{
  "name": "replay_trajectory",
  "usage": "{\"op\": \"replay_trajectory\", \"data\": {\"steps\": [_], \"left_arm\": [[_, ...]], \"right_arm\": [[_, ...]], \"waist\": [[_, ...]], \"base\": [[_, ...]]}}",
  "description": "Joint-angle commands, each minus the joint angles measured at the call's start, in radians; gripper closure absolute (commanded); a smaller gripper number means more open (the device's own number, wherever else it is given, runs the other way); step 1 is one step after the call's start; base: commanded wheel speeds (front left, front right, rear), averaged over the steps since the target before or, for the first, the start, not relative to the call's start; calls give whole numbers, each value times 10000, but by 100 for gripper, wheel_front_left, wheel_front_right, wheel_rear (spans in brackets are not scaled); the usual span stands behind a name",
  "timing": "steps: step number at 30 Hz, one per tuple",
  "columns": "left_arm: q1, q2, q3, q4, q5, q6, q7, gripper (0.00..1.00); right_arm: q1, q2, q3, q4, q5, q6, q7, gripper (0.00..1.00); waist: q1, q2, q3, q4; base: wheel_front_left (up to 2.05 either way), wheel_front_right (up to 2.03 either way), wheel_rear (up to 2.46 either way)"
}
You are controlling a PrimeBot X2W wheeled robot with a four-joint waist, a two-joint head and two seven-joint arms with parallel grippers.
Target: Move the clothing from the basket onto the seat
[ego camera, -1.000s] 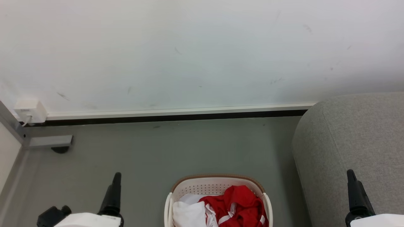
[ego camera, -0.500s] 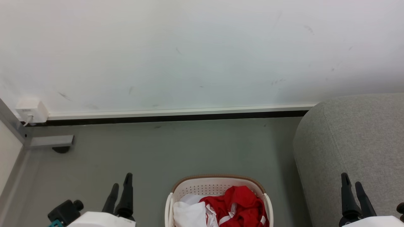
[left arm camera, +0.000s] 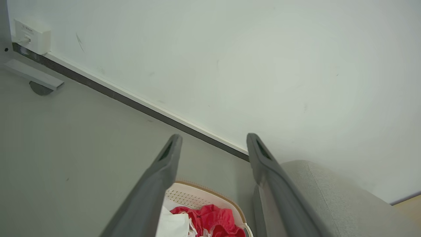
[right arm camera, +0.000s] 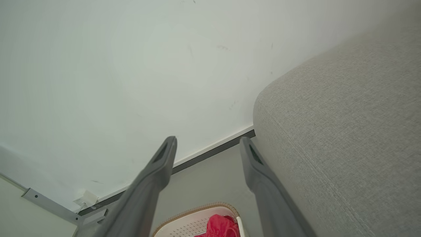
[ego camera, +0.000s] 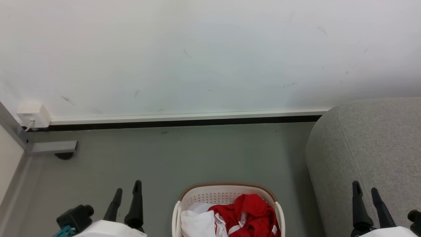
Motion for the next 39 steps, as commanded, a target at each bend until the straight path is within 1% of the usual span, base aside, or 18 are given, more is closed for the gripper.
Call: {"op": "replay_trajectory", "data": {"steps": [1,16,39], "left_arm": [[-20,132,-67,-152,429,77,-141,0],[89,251,-495,-304,2134,395,-544,0],[179,432,-1044,-527,4365,751,-1079,0]], "right_arm": [[28,-115,8,-49,-410,6,-114,0],[128,-131,30,-87,-2155,7,-520,0],[282,-149,46,-75,-4182,8,-1052,0]], "waist": [[0,0,1,2],[0,0,50,-16],[0,0,179,-10]], "base": [[0,0,0],[0,0,0],[0,0,0]]}}
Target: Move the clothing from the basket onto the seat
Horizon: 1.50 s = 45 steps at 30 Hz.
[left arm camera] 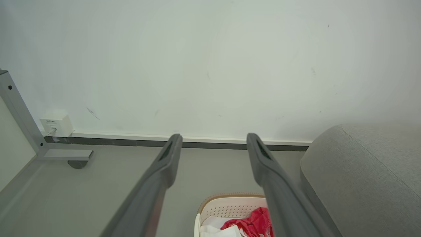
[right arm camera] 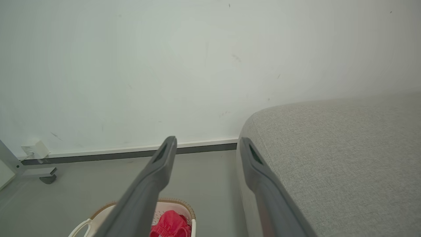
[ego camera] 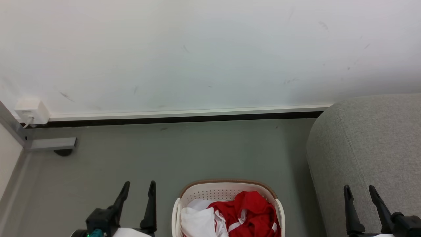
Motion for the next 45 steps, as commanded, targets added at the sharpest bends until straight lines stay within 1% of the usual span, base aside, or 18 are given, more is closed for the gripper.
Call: {"op": "replay_trajectory", "data": {"steps": [1,12,17,26,30,38,45], "left_arm": [[20,116,-55,-108,372,68,-115,0],[89,115,-232,-116,1210,210,-327,0],[150,54,-232,-31,1463,206,-409,0],[213,-80,-152,156,2016,82,-546,0],[244,-133,-112,195,2330,17,-633,0],[303,-212,96,325,2259,-181,-609,0],[54,-269,110,572,2285,-509,-609,0]], "right_arm": [[80,-99,3,-45,-269,6,-107,0],[125,-104,-5,19,-1121,6,-320,0],[156,-105,-7,90,-1298,7,-402,0],[154,-107,-55,413,-1414,7,-547,0],[181,-110,-27,512,-1635,7,-635,0],[100,-104,110,626,-1463,7,-618,0],[-105,-103,432,552,-1369,7,-608,0]], "waist": [[0,0,14,-4],[0,0,29,-13],[0,0,31,-19],[0,0,52,-36],[0,0,60,-63],[0,0,60,-234],[0,0,303,-641]], "base": [[0,0,0],[0,0,0],[0,0,0],[0,0,0],[0,0,0],[0,0,0],[0,0,0]]}}
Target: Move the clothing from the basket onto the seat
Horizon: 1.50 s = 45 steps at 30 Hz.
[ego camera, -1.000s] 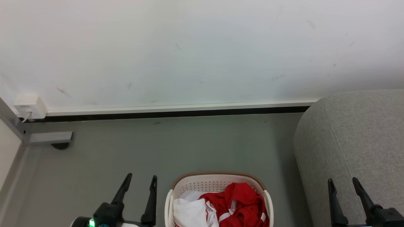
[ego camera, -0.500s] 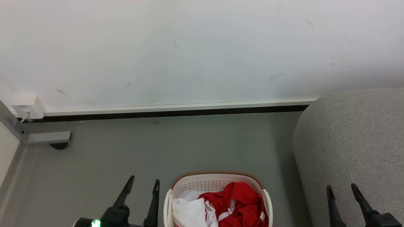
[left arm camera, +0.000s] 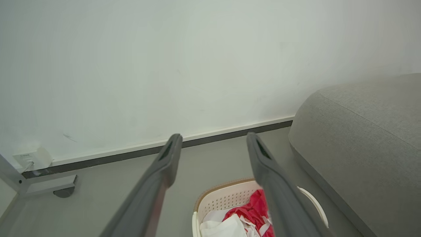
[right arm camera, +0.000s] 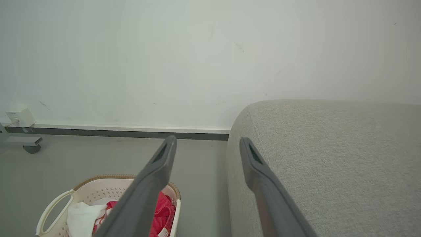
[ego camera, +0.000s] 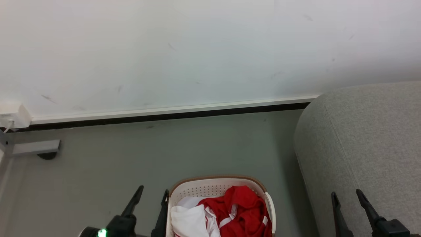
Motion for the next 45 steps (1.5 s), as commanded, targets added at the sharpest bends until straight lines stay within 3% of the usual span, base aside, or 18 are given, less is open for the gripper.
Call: {"op": "replay_trajectory", "data": {"steps": [1,11,22,34,45], "left_arm": [[-225,21,28,74,52,-80,-7,0],[-1976,313,-492,1390,648,-562,-6,0],[-5295,418,-1652,5315,1598,-898,72,0],[-8586,470,-2338,8739,2515,-700,2383,0],[-10002,576,-2509,10077,2484,-712,3528,0]], "right_arm": [[-159,-57,56,-72,49,7,-4,0],[-938,-52,494,-567,324,6,-4,0],[-2130,-44,1166,-1534,1106,6,-4,0],[-3371,-41,1925,-2579,1796,6,-2,0],[-3847,-40,2295,-3094,2262,6,-4,0]], "waist": [[0,0,191,-186],[0,0,1745,-1111],[0,0,4215,-2082],[0,0,6674,-2710],[0,0,8044,-3035]], "base": [[0,0,0],[0,0,0],[0,0,0],[0,0,0],[0,0,0]]}}
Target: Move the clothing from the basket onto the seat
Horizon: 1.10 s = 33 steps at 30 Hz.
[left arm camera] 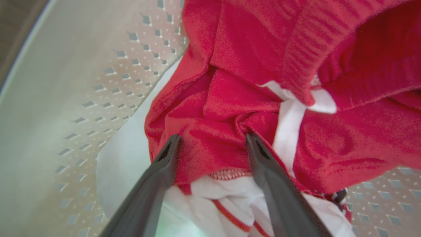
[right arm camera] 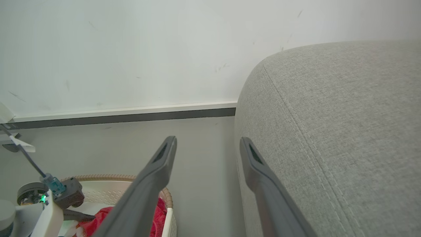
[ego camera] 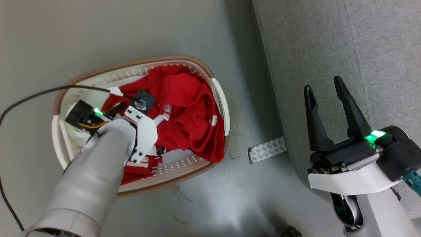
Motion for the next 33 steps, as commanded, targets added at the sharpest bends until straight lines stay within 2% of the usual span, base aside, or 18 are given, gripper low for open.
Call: {"op": "replay_trajectory", "data": {"steps": [1,9,10,11,12,16,20,28,33], "left_arm": [[-227,107,-91,146,37,-34,50,0],[-541,83,-284,417,-44,-148,8,0],[-551,64,-315,447,-64,-177,-13,22],[-572,57,-351,453,-63,-182,-124,87],[-589,49,-392,465,-48,-201,-185,100],[-388,-131,-410,533,-280,-358,-463,100],[70,-463,-178,434,-809,-433,-1205,100],[1614,-795,-78,118,-1833,-666,-2523,100],[2882,-809,-504,-845,-3015,-816,-2717,100]], "right_arm": [[-205,-20,38,-130,172,4,-4,0],[-304,-19,131,-207,199,4,-2,0],[-316,-19,136,-209,194,4,-4,0],[-326,-20,137,-203,189,4,-4,0],[-351,-20,136,-179,185,4,-4,0],[-371,-22,60,-25,128,4,-4,0],[-104,-22,-168,159,-76,4,-4,0],[844,-28,-896,752,-697,3,-2,0],[1647,-31,-1190,1115,-1058,4,-2,0]], "waist": [[-3,0,501,-201],[-3,0,1081,-249],[-3,0,1109,-240],[-3,0,1129,-227],[-3,0,1138,-211],[-3,0,900,-37],[-3,0,116,398],[-3,0,-2678,1462],[-3,0,-4578,1964]], "base": [[0,0,0],[0,0,0],[0,0,0],[0,0,0],[0,0,0],[0,0,0],[0,0,0],[0,0,0],[0,0,0]]}}
